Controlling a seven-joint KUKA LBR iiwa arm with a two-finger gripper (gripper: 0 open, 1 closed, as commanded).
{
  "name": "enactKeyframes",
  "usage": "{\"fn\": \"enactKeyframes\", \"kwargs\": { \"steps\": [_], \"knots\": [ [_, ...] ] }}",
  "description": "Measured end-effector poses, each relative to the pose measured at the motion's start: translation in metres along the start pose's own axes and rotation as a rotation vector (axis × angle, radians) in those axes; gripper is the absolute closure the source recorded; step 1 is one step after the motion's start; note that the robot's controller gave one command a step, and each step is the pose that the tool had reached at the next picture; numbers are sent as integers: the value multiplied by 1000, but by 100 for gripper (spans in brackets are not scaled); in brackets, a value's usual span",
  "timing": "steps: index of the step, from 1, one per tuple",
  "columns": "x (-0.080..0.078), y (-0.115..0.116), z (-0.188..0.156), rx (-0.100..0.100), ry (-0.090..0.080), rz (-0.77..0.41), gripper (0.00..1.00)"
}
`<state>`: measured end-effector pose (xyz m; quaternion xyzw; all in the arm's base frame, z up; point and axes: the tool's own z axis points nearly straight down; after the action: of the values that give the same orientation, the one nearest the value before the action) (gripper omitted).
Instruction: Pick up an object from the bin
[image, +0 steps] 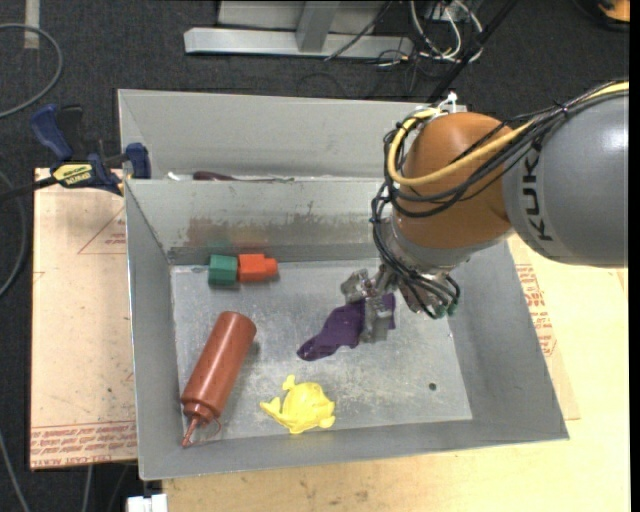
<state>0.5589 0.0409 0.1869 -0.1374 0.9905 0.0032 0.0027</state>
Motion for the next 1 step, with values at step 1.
{"fn": "enactKeyframes", "kwargs": {
  "steps": [1],
  "knots": [
    [0, 0, 0, 0, 0, 0, 100]
  ]
}}
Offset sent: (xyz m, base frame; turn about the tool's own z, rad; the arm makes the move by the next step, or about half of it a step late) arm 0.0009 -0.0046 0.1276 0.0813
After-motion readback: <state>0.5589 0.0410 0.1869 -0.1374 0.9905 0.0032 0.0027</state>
